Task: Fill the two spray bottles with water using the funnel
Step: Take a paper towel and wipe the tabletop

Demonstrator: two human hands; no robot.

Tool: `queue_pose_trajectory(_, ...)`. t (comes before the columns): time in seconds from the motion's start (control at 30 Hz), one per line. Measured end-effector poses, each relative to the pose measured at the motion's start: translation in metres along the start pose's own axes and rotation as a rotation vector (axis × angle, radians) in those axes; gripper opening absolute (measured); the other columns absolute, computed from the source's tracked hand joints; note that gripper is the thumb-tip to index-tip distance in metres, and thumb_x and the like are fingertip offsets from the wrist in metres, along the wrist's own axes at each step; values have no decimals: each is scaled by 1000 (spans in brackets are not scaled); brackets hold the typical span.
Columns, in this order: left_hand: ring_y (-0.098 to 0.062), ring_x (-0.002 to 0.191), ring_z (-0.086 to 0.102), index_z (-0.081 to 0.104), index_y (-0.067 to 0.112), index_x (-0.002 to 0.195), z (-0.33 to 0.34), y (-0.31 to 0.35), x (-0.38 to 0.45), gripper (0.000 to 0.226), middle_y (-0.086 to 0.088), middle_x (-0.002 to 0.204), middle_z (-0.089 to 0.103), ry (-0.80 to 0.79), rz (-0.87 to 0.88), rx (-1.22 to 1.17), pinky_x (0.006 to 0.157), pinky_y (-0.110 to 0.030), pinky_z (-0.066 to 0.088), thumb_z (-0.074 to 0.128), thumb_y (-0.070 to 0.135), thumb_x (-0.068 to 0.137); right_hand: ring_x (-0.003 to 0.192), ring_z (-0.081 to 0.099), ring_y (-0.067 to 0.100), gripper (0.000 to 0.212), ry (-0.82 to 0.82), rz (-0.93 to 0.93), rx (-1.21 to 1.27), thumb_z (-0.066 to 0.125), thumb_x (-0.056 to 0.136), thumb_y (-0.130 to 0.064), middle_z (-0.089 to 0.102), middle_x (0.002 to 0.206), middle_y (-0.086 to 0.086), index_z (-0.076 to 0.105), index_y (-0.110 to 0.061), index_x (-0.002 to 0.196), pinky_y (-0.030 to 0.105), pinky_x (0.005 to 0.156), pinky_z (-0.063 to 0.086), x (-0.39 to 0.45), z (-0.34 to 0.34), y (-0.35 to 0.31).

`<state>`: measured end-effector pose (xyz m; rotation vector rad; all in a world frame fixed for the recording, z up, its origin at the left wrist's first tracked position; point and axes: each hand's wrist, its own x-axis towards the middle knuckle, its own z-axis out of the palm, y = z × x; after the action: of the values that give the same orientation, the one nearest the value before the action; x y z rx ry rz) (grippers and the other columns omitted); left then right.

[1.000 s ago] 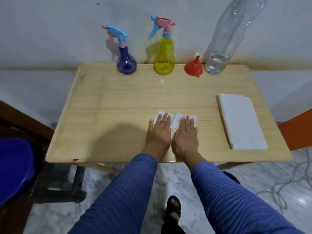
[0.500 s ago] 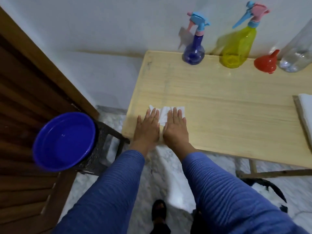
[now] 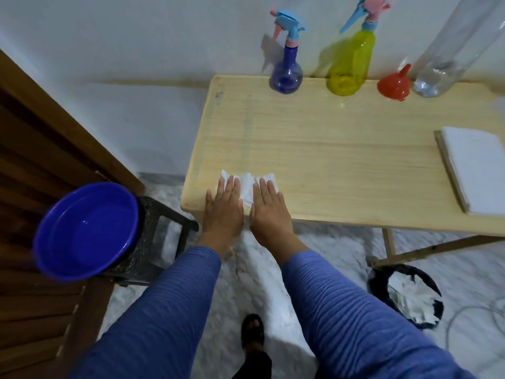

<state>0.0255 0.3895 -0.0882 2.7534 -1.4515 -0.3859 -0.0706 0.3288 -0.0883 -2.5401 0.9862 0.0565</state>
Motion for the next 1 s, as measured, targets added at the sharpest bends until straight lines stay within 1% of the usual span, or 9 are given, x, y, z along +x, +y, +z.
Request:
queue_pose_trajectory(0.23, -22, 146, 0, 3, 9, 149, 13, 84, -5, 53, -5, 159, 2, 11, 144, 14, 115, -47, 6, 21, 23, 101, 147, -6, 24, 53, 35, 80, 19, 23, 101, -16, -3, 159, 8, 5, -7, 150, 38, 118, -2, -36, -24, 81)
queue_pose_trajectory(0.3, -28, 142, 24, 25, 4, 145, 16, 120, -7, 50, -12, 153, 26, 67, 210, -6, 109, -52, 25, 27, 21, 98, 147, -6, 23, 53, 34, 118, 4, 21, 101, -18, -4, 159, 8, 4, -8, 150, 38, 118, -3, -51, -37, 114)
queue_pose_trajectory(0.37, -33, 124, 51, 51, 0, 130, 26, 156, -7, 49, -15, 135, 53, 109, 257, -29, 91, -56, 45, 31, 21, 90, 147, -7, 23, 53, 31, 146, -18, 21, 101, -18, -5, 159, 8, 3, -8, 150, 38, 118, -2, -65, -50, 149)
queue_pose_trajectory(0.43, -33, 117, 57, 57, 1, 124, 32, 192, -8, 50, -15, 127, 59, 97, 283, -28, 84, -56, 48, 32, 22, 87, 147, -8, 22, 53, 17, 165, -49, 19, 102, -19, -6, 159, 8, 1, -8, 150, 37, 118, -3, -77, -63, 182)
queue_pose_trajectory(0.63, -33, 117, 57, 58, 1, 123, 42, 275, -10, 50, -14, 127, 60, 66, 315, -15, 86, -56, 47, 32, 23, 86, 147, -8, 22, 52, 30, 192, -55, 18, 102, -21, -6, 159, 7, 1, -8, 150, 37, 118, -3, -104, -91, 259)
queue_pose_trajectory(0.83, -36, 120, 53, 54, -1, 126, 44, 304, -10, 52, -17, 131, 56, 75, 287, -42, 90, -56, 45, 30, 24, 87, 147, -8, 19, 52, 36, 129, 15, 19, 103, -22, -6, 160, 5, 3, -11, 150, 36, 118, -4, -114, -101, 292)
queue_pose_trajectory(0.87, -36, 127, 46, 47, -1, 132, 42, 304, -10, 53, -18, 138, 49, 50, 301, -64, 98, -56, 40, 28, 25, 91, 147, -7, 19, 52, 49, 112, 61, 22, 103, -22, -4, 160, 4, 6, -12, 150, 35, 118, -4, -113, -100, 295)
queue_pose_trajectory(0.93, -31, 143, 19, 25, 4, 145, 42, 301, -11, 52, -12, 154, 23, 21, 318, -100, 113, -48, 18, 28, 30, 100, 147, -4, 20, 53, 96, 82, 189, 31, 102, -27, 2, 160, 4, 13, -14, 150, 35, 117, -2, -113, -99, 300)
queue_pose_trajectory(1.0, -25, 146, 3, 15, 10, 148, 44, 295, -13, 56, -7, 157, 11, 58, 316, -166, 115, -40, 6, 31, 35, 100, 147, 1, 22, 59, 169, 42, 316, 42, 97, -38, 10, 159, 6, 21, -17, 148, 34, 117, 3, -117, -98, 306)
